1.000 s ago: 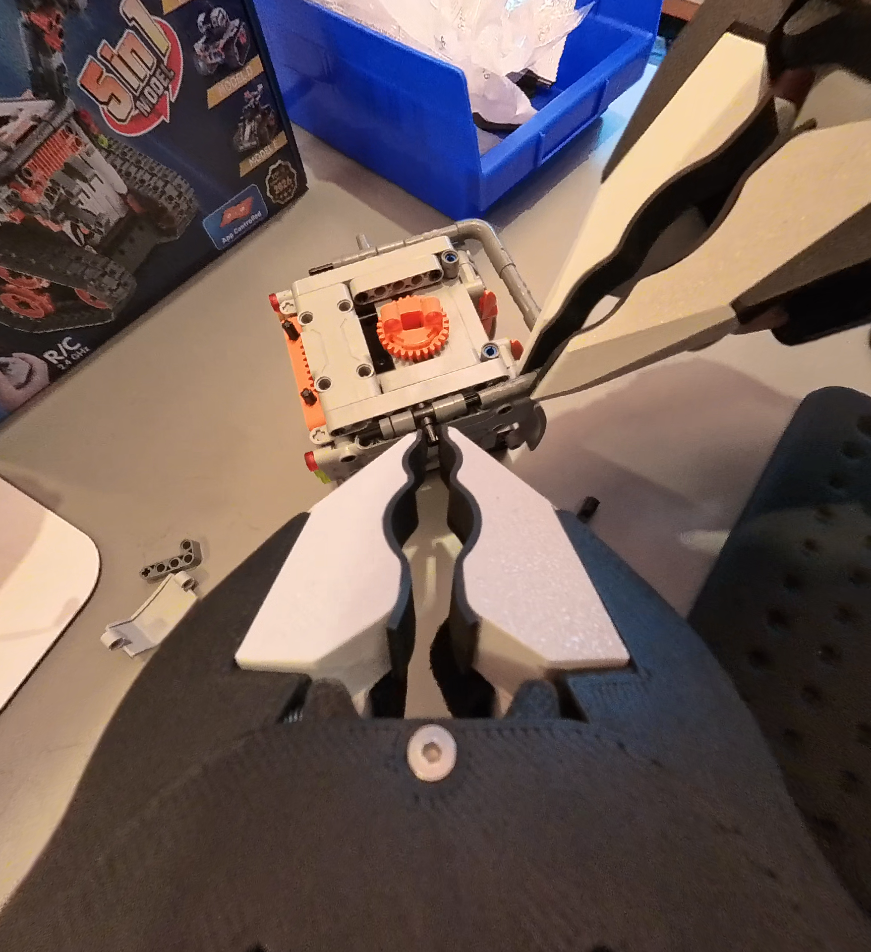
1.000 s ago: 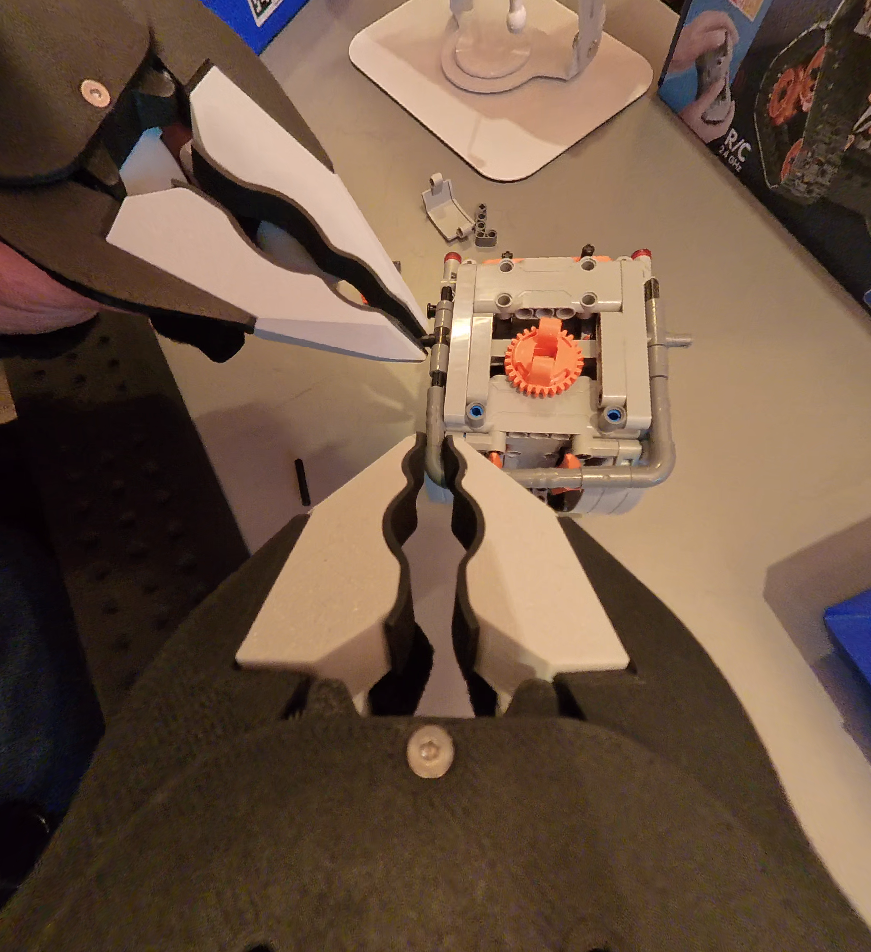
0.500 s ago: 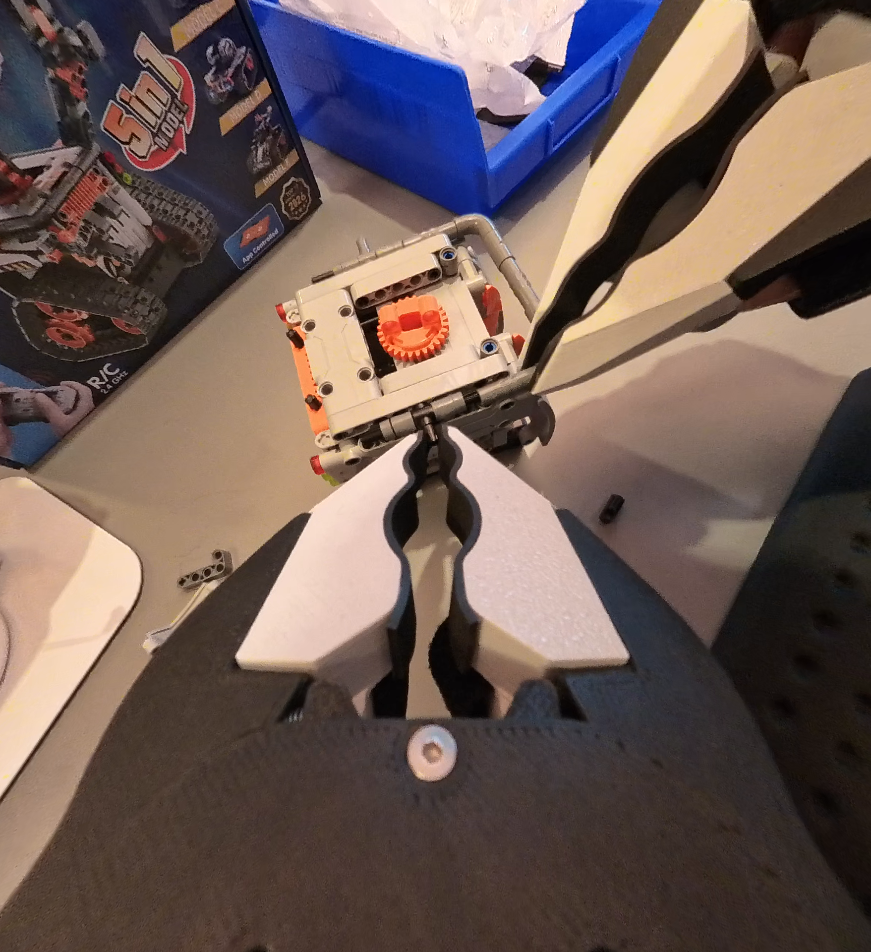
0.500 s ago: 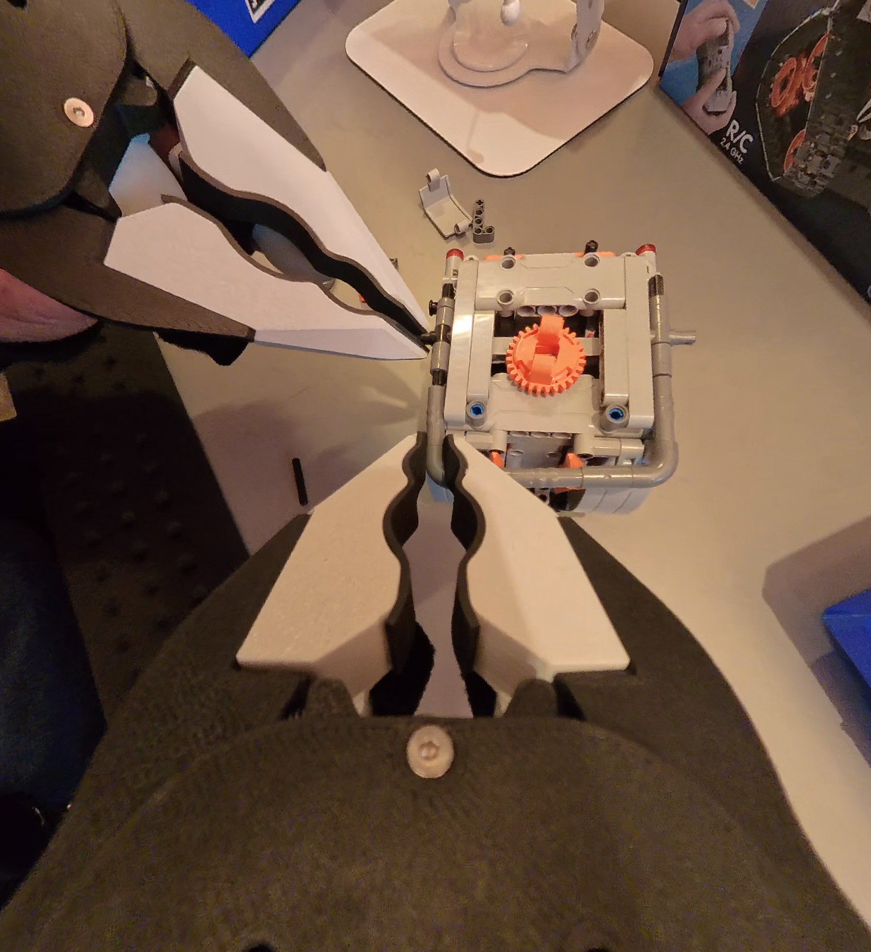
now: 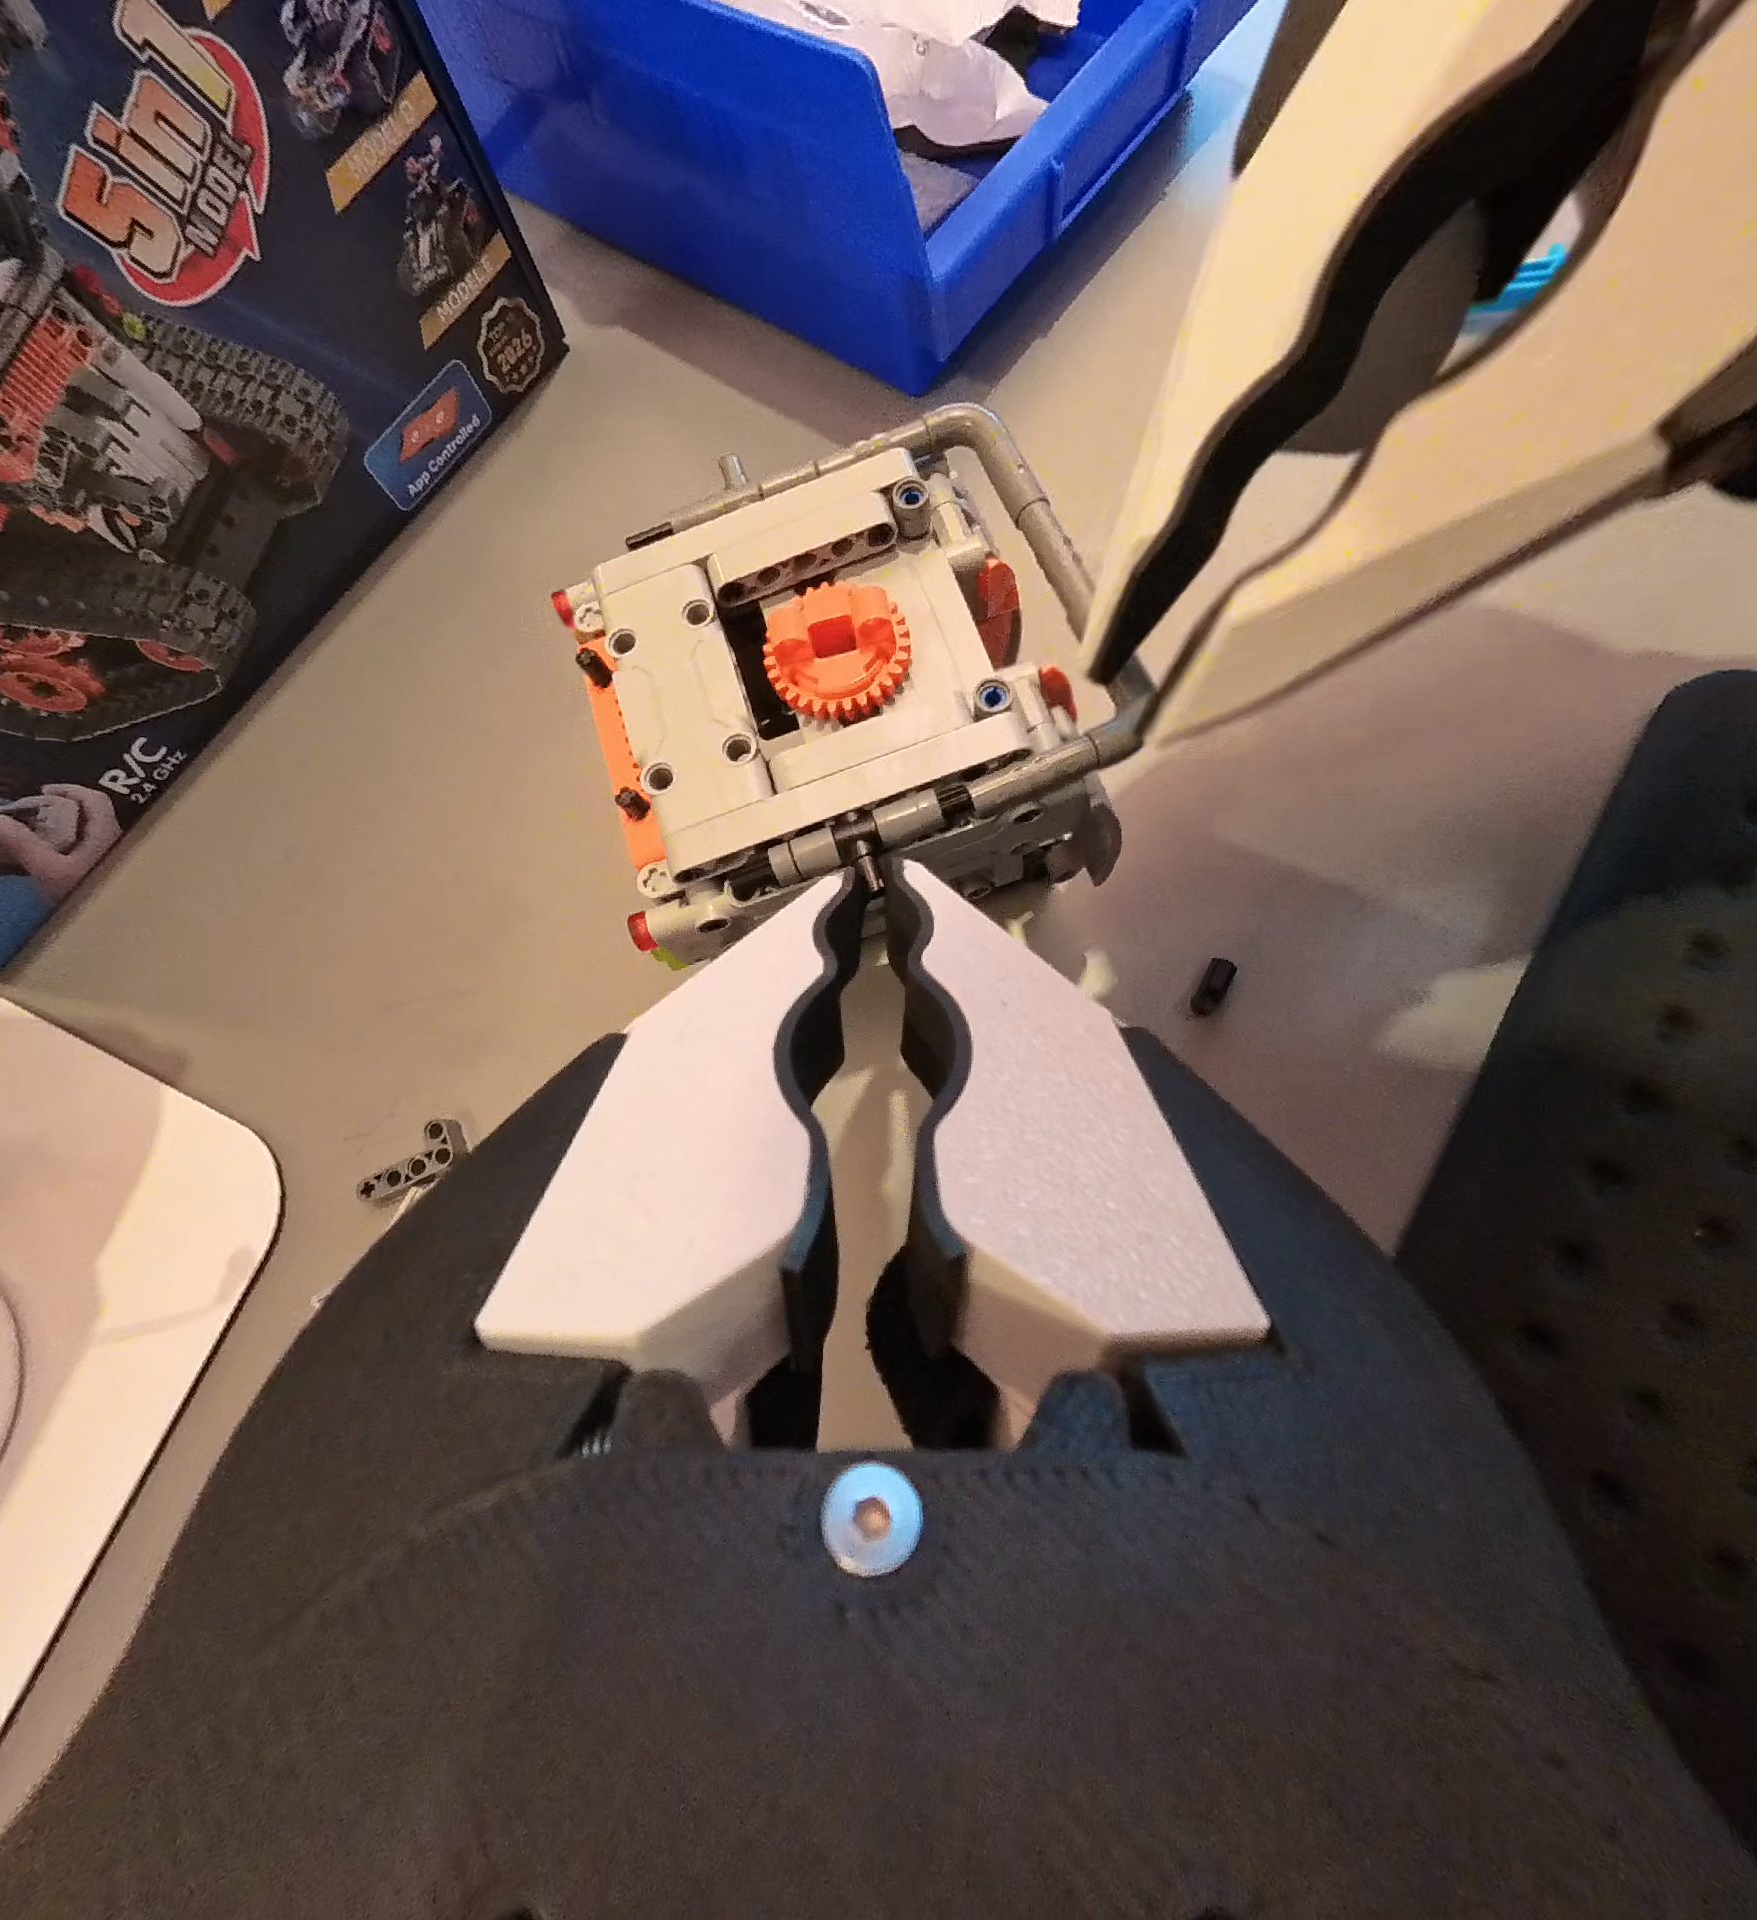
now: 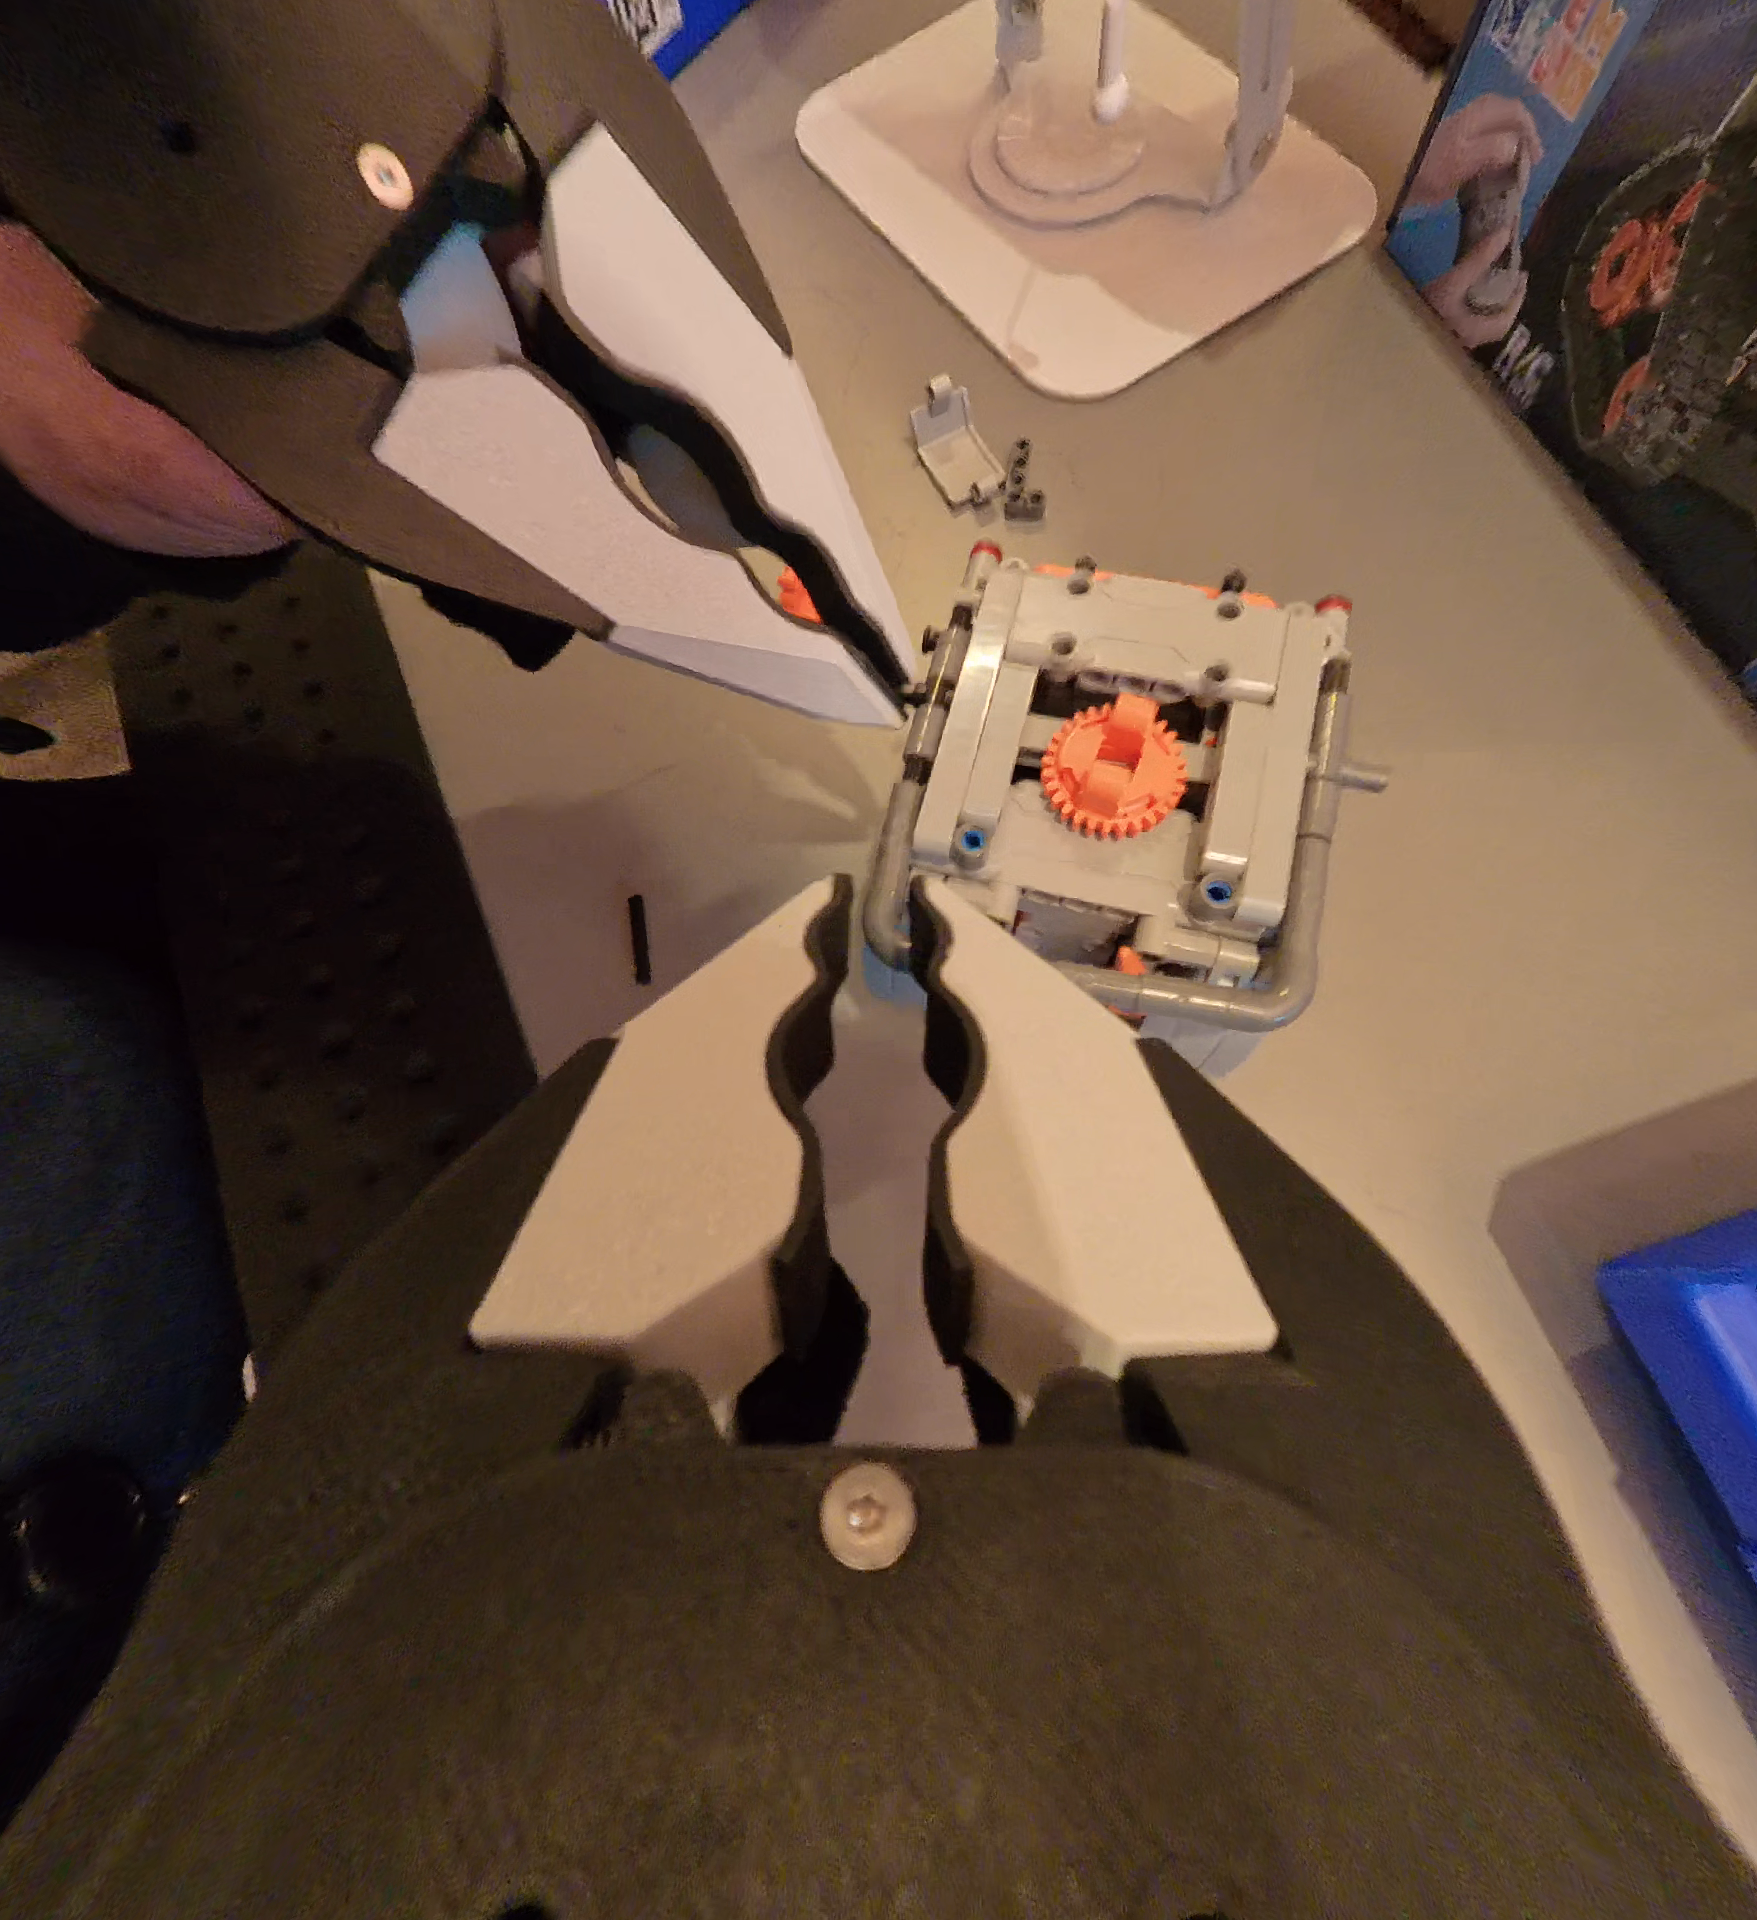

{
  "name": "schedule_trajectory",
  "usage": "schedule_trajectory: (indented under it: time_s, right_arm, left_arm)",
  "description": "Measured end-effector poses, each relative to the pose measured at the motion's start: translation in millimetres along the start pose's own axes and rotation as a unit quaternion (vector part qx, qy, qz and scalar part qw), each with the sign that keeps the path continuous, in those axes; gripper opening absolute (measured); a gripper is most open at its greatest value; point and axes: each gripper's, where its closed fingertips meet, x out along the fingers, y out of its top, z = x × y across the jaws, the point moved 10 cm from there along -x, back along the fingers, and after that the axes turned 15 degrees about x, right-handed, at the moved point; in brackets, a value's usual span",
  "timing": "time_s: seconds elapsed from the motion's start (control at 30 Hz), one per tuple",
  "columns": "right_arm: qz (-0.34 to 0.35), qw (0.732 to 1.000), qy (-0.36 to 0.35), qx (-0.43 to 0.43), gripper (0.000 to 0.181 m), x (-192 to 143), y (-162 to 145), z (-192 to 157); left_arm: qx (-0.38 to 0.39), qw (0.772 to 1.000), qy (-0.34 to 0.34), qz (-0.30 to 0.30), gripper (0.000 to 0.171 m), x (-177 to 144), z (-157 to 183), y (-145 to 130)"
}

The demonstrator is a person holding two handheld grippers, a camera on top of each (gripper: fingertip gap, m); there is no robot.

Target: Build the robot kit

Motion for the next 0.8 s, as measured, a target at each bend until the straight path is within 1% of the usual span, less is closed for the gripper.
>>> schedule_trajectory:
  time_s: [0.03,0.1,0.17,0.27,0.33,0.43,0.8]
  right_arm:
    - [0.016,1.000,-0.003,-0.003,0.001,-1.7,3.7,1.4]
    - [0.032,0.999,-0.004,0.000,0.000,3.1,11.1,5.3]
    - [0.028,1.000,-0.002,-0.007,0.000,13.2,15.5,6.7]
    - [0.004,1.000,-0.010,-0.012,0.000,25.1,14.2,9.4]
    - [0.004,1.000,0.001,-0.003,0.000,25.5,14.1,10.0]
    - [-0.001,1.000,-0.001,-0.013,0.000,26.8,13.6,7.1]
    - [-0.002,1.000,0.003,-0.005,0.000,27.7,13.7,8.9]
  left_arm:
    - [0.001,1.000,0.000,0.001,0.001,-0.1,0.9,0.1]
    - [0.003,1.000,-0.001,0.003,0.001,-0.1,3.0,0.6]
    - [0.007,1.000,0.004,0.003,0.001,0.0,4.1,0.9]
    - [0.006,1.000,0.005,0.006,0.001,-0.1,5.2,1.0]
    - [0.012,1.000,0.003,0.003,0.001,-0.6,6.1,0.8]
    - [0.014,1.000,-0.002,-0.005,0.001,-1.2,5.7,1.4]
    - [0.037,0.998,-0.022,-0.040,0.000,-1.1,1.2,9.5]
